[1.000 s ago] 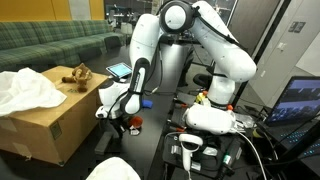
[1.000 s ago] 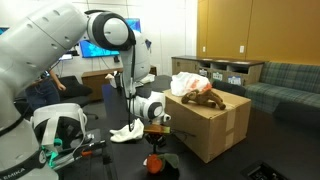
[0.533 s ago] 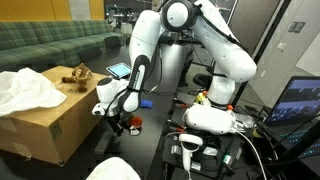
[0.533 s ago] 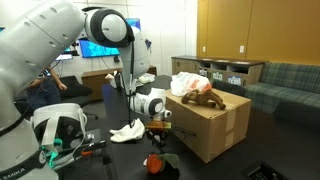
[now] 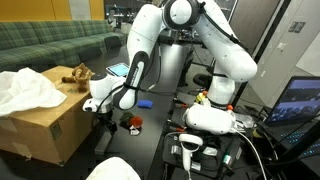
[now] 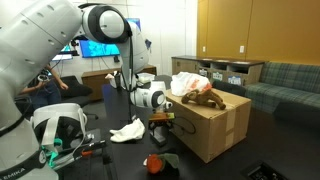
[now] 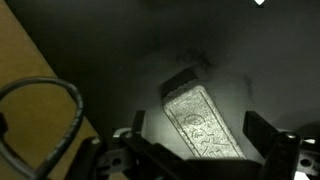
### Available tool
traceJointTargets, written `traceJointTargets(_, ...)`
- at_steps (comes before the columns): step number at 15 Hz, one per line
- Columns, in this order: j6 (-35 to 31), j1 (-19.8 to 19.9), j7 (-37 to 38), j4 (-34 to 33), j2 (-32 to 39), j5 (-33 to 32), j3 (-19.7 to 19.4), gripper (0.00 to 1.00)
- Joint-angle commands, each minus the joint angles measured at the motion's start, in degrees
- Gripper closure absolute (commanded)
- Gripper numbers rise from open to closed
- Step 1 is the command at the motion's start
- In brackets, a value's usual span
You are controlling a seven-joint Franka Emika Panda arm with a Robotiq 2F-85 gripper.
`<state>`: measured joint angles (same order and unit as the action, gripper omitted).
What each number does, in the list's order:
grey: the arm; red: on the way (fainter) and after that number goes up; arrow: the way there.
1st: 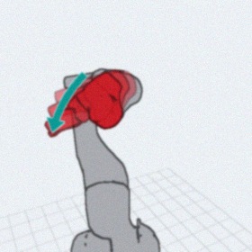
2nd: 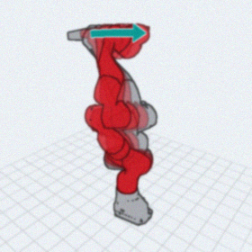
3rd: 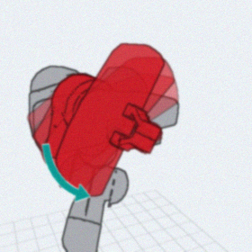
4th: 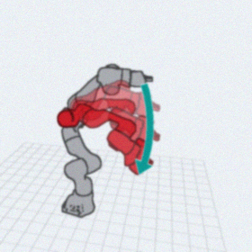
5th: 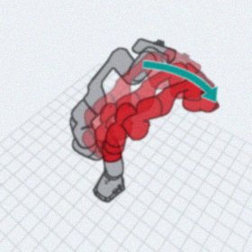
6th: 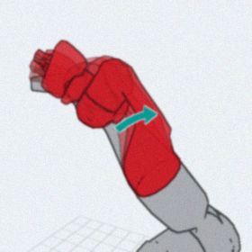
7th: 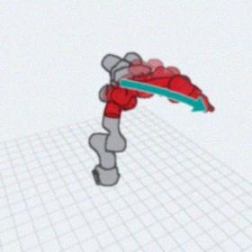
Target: Remove the blue object from the box and replace it with the brown toy, remove the orange plush toy and replace it with the gray duster, remove the white plastic from the box and replace it with the towel
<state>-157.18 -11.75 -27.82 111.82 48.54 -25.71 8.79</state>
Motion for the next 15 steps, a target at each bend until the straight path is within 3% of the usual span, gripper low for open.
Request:
traceJointTargets(1, -0.2, -0.3, -2.2, -3.1, 1.2, -1.3, 0.3, 0.0)
traceJointTargets(15, 1.6, 1.1, -7.2, -6.1, 5.4, -0.2, 2.1, 0.0)
